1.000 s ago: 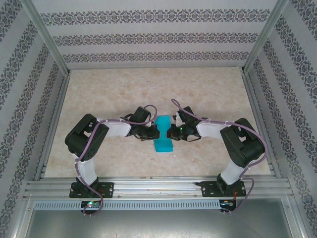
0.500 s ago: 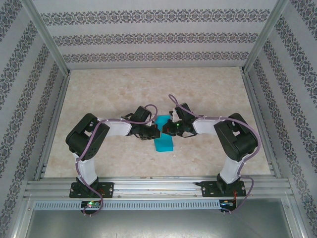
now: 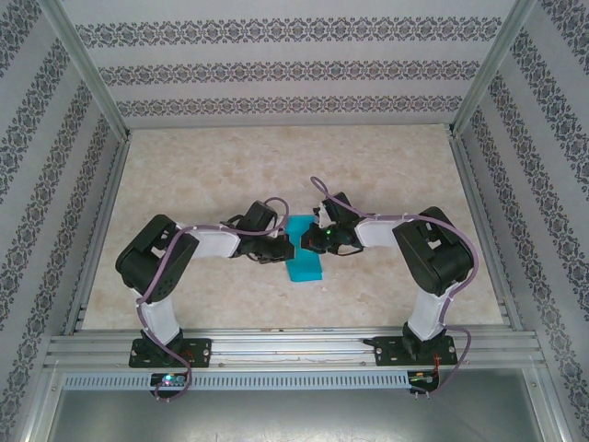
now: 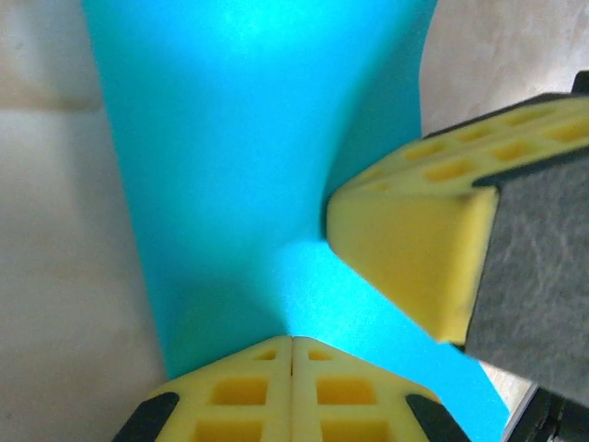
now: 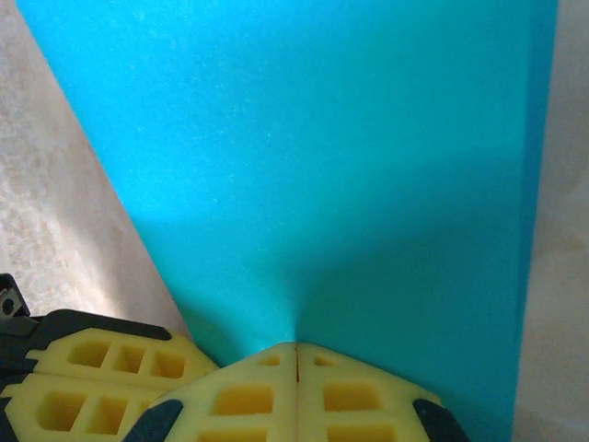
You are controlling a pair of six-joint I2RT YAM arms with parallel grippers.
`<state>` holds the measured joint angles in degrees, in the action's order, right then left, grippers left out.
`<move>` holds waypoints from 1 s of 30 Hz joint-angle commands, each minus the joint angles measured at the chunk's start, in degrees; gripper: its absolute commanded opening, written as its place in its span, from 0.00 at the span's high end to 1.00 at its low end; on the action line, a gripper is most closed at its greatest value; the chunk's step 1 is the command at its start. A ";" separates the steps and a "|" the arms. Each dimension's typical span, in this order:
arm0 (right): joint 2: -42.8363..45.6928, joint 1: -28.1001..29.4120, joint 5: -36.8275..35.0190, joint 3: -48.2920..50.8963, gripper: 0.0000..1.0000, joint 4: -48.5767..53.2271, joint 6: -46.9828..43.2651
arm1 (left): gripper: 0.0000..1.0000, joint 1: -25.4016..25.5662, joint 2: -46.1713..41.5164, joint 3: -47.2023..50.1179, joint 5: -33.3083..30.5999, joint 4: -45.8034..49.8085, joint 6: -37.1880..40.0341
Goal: Fold a paper plane with a square sheet of paper (fold left side to right side)
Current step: First fold the square sheet of paper in half at the center of the table.
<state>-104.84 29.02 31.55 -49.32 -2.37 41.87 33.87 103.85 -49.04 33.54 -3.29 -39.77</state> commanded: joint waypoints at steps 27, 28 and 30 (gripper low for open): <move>-3.43 -0.65 -4.57 3.18 1.00 3.95 -0.56 | 0.93 0.15 -14.01 4.88 -0.90 7.13 -1.87; -3.50 -0.55 -4.57 3.18 1.00 3.95 -0.56 | 0.93 0.15 -12.87 4.05 -0.43 6.39 -1.76; -3.45 -0.46 -4.66 3.18 1.00 4.08 -0.65 | 0.94 0.15 -10.45 2.67 0.57 4.96 -1.74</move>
<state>-105.16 28.62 33.17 -48.62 -3.99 41.87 34.48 90.50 -44.56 32.82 1.76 -43.03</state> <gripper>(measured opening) 0.057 0.070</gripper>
